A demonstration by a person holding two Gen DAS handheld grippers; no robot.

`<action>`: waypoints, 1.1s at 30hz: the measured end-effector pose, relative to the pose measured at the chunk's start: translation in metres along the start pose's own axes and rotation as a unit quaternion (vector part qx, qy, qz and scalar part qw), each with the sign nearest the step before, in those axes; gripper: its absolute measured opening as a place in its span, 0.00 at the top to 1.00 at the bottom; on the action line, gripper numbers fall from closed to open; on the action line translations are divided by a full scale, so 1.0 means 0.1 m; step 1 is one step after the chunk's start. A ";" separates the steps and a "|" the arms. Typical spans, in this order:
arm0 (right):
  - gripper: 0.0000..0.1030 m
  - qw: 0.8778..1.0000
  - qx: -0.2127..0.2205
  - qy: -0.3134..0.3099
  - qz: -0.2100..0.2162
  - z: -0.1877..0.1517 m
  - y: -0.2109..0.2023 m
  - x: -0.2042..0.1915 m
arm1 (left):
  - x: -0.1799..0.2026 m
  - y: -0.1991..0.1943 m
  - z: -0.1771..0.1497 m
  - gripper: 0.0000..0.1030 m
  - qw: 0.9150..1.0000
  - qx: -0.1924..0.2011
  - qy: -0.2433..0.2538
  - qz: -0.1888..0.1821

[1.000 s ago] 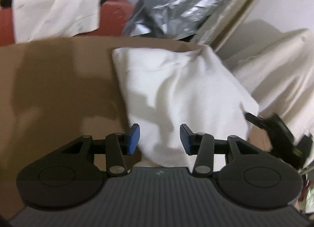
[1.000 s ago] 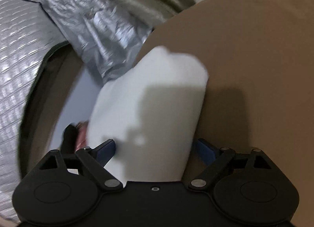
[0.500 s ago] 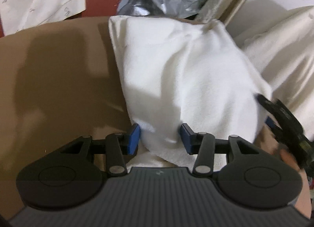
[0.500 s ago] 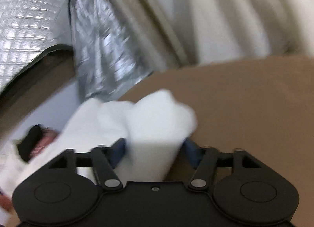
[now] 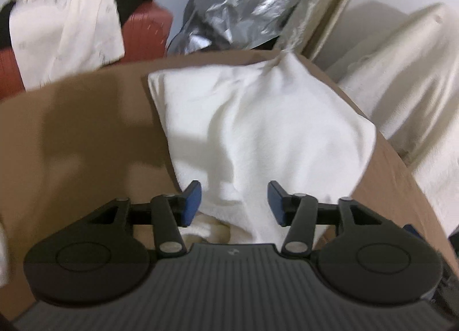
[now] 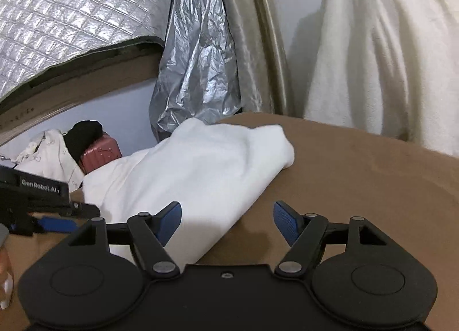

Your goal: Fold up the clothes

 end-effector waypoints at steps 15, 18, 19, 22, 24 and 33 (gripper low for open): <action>0.23 0.998 -0.065 -0.021 0.002 -0.27 -0.97 -0.31 | 0.08 -0.99 -0.52 0.09 0.997 0.028 0.051 0.060; 0.22 0.997 -0.074 -0.035 -0.005 -0.36 -1.13 -0.37 | 0.13 -1.07 -0.69 0.08 0.997 0.024 0.055 0.050; 0.22 0.996 -0.078 -0.034 -0.009 -0.39 -1.17 -0.38 | 0.16 -1.09 -0.76 0.08 0.997 0.023 0.061 0.051; 0.21 0.996 -0.085 -0.034 -0.016 -0.47 -1.32 -0.41 | 0.24 -1.15 -0.92 0.08 0.994 0.020 0.086 0.062; 0.17 0.995 -0.086 -0.036 -0.022 -0.50 -1.40 -0.41 | 0.27 -1.17 -0.99 0.02 0.993 0.022 0.097 0.064; 0.17 0.993 -0.102 -0.033 -0.059 -0.67 -1.66 -0.28 | 0.26 -1.19 -1.20 0.00 0.991 0.009 0.103 0.079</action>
Point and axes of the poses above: each gripper's, at about its wrist camera, not at the fingertips, and y roughly the way its jaws point, x to its right, z to its top, the point moved 7 cm from there along y, roughly the way its jaws point, and after that the axes turned 6 degrees about -x, right-handed, at the moved point
